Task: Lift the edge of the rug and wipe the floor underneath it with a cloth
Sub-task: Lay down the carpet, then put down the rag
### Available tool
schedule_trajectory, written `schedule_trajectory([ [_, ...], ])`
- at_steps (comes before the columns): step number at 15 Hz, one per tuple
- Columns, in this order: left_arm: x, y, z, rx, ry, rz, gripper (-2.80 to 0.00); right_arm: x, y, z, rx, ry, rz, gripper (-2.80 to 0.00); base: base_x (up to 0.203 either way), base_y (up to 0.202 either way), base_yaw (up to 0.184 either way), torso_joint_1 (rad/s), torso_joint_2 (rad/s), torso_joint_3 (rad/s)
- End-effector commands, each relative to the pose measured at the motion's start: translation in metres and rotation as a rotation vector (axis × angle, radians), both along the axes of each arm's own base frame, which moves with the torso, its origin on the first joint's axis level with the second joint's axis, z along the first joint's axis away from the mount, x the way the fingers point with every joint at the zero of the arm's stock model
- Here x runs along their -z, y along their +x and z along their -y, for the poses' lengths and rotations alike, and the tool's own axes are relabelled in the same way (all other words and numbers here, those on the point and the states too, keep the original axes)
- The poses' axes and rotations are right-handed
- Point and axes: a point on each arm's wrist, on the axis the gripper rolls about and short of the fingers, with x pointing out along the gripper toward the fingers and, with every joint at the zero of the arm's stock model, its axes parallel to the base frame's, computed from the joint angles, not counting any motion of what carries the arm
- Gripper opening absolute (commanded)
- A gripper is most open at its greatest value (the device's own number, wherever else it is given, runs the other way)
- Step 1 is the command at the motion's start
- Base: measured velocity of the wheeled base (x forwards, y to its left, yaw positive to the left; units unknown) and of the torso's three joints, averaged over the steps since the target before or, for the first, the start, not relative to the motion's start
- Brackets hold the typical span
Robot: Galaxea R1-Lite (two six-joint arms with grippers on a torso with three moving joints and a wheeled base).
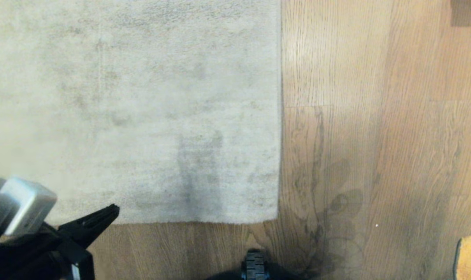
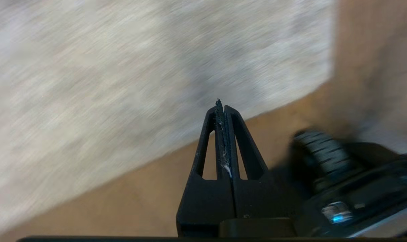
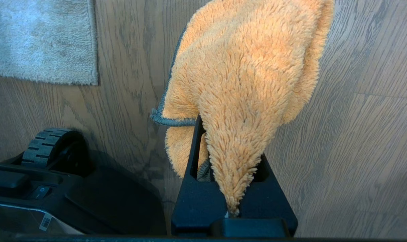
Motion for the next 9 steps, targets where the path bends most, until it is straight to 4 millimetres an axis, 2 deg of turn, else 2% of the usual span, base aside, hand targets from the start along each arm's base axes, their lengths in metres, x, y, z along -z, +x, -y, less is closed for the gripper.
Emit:
schedule_trajectory([
  [1, 0.017, -0.025, -0.029, -0.127, -0.015, 0.06, -2.8, 0.0, 0.0, 0.0, -0.001, -0.001, -0.001, -2.8, 0.0, 0.0, 0.0, 0.0, 0.0, 0.0],
  [4, 0.039, -0.047, -0.048, -0.265, 0.015, 0.101, -2.8, 0.0, 0.0, 0.0, -0.001, -0.001, -0.001, -2.8, 0.0, 0.0, 0.0, 0.0, 0.0, 0.0],
  [9, 0.054, -0.069, -0.056, -0.31, 0.01, 0.118, -2.8, 0.0, 0.0, 0.0, 0.0, -0.001, -0.001, -2.8, 0.0, 0.0, 0.0, 0.0, 0.0, 0.0],
])
